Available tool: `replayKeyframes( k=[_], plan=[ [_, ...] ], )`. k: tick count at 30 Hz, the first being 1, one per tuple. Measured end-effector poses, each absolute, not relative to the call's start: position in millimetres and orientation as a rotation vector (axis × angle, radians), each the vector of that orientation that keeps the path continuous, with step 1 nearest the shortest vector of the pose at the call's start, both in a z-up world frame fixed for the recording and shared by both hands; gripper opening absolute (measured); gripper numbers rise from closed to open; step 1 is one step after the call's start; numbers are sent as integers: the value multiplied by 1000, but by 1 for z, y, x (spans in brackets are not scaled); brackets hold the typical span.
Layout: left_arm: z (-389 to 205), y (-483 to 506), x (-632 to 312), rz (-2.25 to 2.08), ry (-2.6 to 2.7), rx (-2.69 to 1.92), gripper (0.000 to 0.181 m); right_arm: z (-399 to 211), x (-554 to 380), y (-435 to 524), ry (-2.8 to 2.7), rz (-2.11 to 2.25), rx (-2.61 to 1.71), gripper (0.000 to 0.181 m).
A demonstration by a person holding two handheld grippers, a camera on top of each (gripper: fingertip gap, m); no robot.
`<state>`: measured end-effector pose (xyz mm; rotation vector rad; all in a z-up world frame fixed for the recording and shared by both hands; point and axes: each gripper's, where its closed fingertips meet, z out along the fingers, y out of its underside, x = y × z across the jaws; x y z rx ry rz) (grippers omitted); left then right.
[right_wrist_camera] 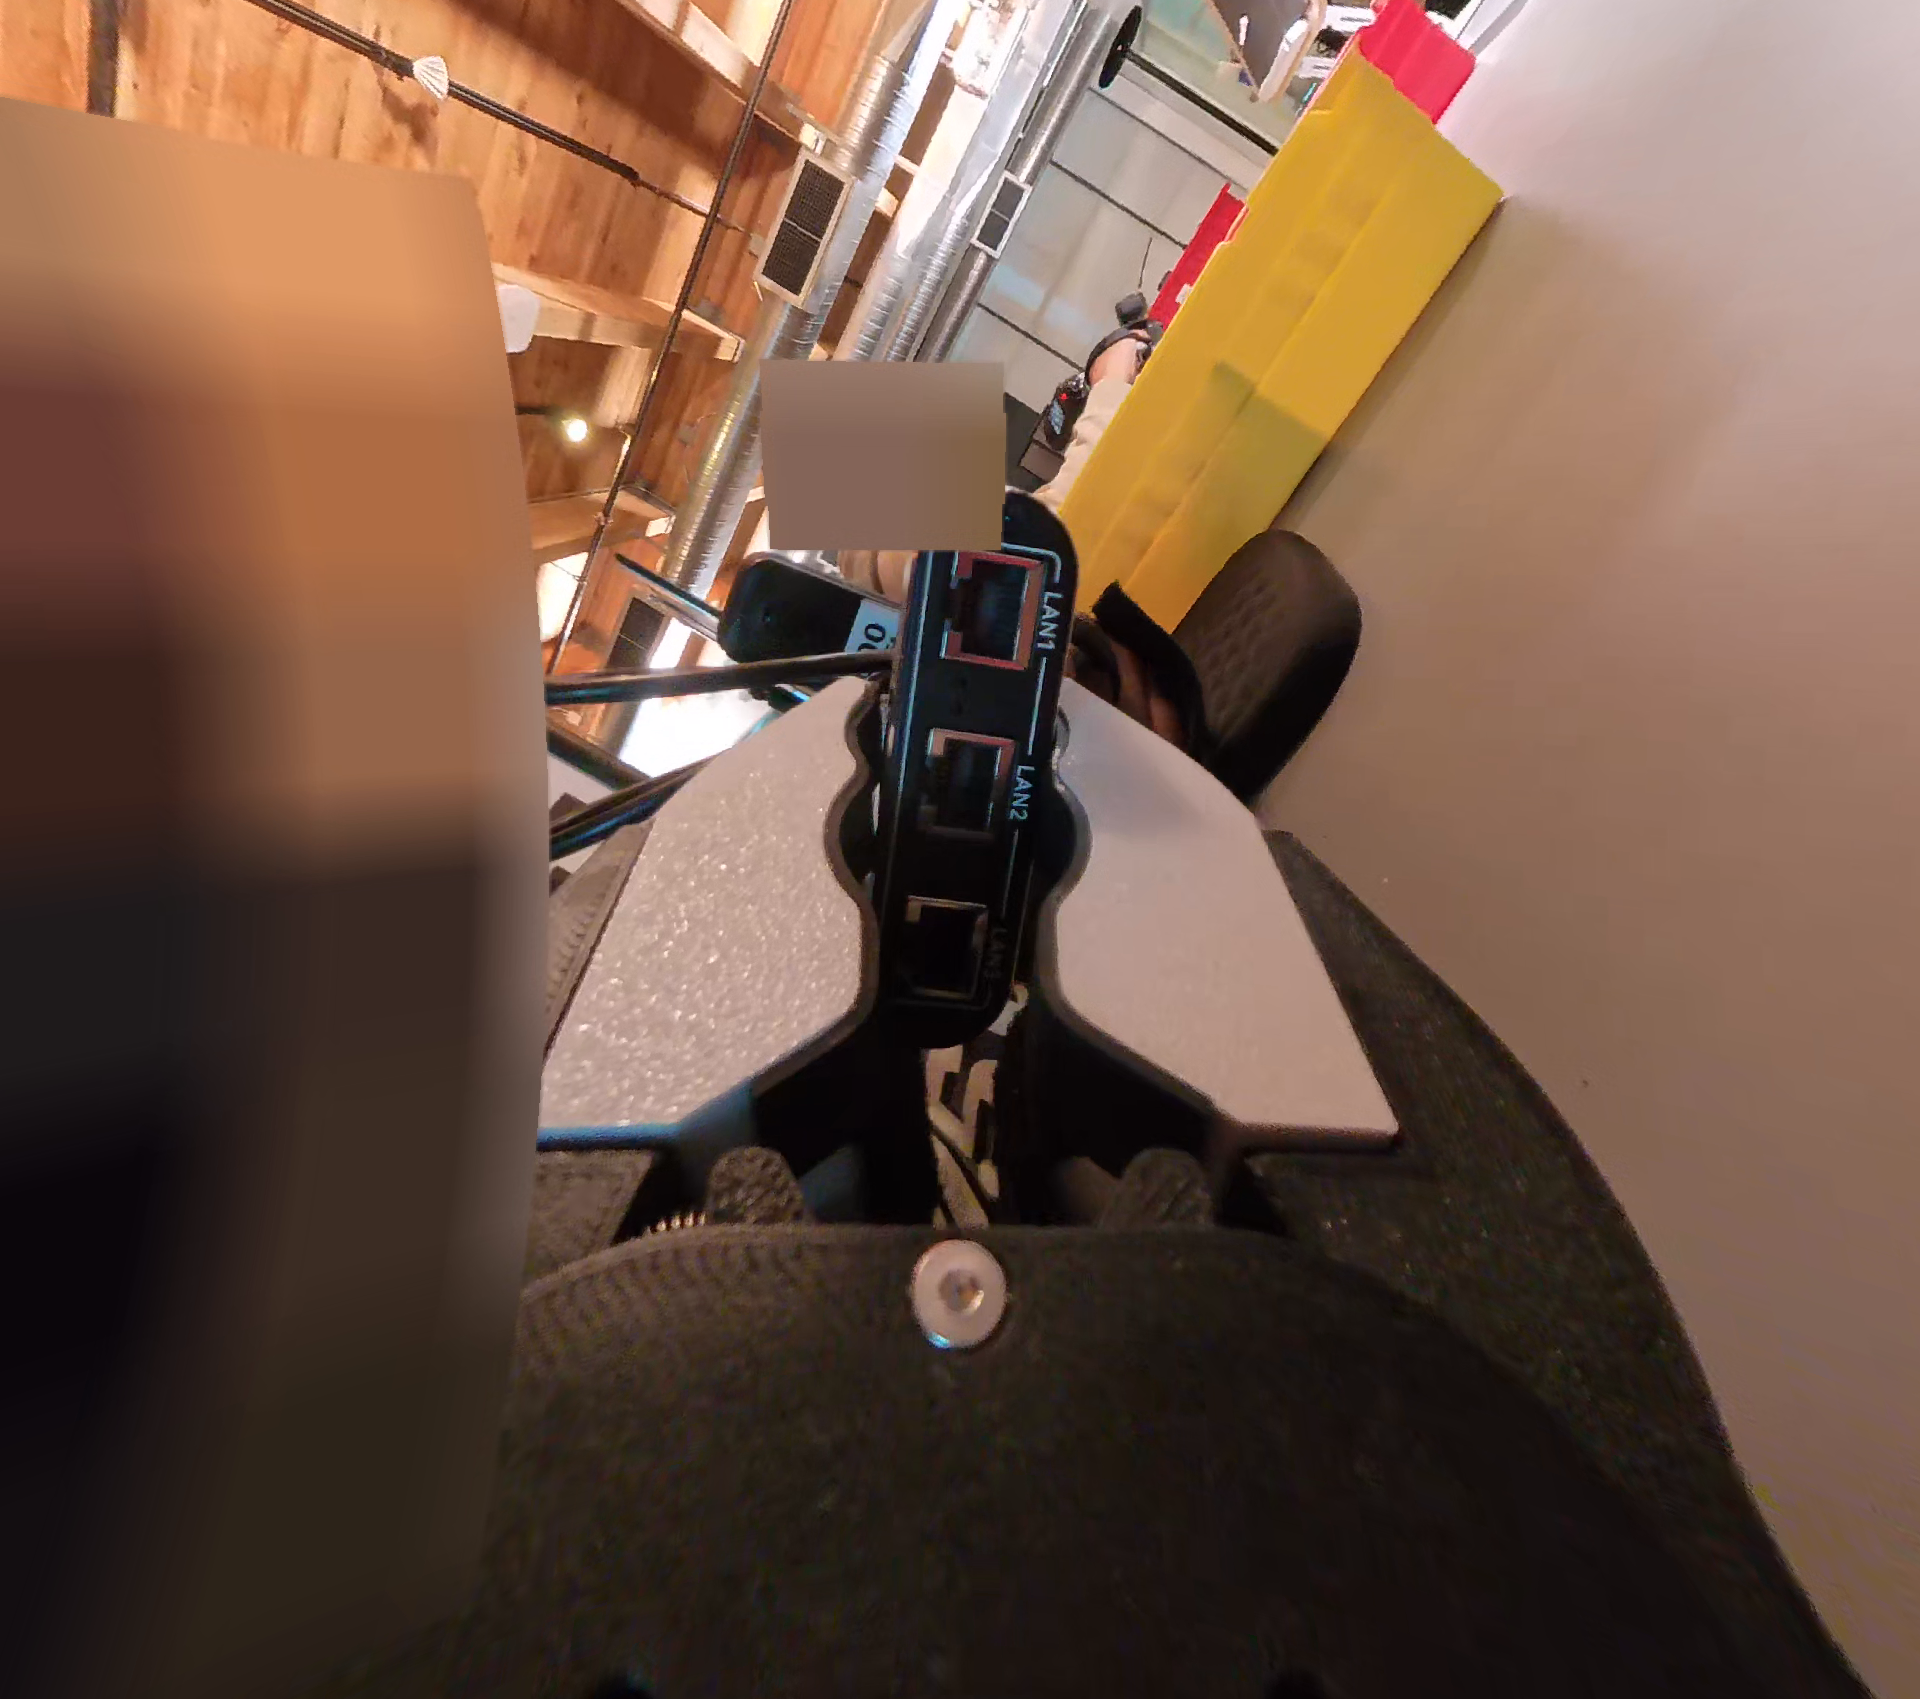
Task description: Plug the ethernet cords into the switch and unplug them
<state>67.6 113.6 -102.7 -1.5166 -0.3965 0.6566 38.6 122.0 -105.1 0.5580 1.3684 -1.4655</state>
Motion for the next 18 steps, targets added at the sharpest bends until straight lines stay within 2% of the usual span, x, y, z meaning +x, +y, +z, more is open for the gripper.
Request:
replayKeyframes(
  k=[1,18],
  plan=[
    [-103,114,68,672,-392,-1522,13,-105,39,123,1377,-1477,555,27],
    [-116,117,69,905,-279,-1673,12,-107,50,126,1586,-1620,412,26]
  ],
)
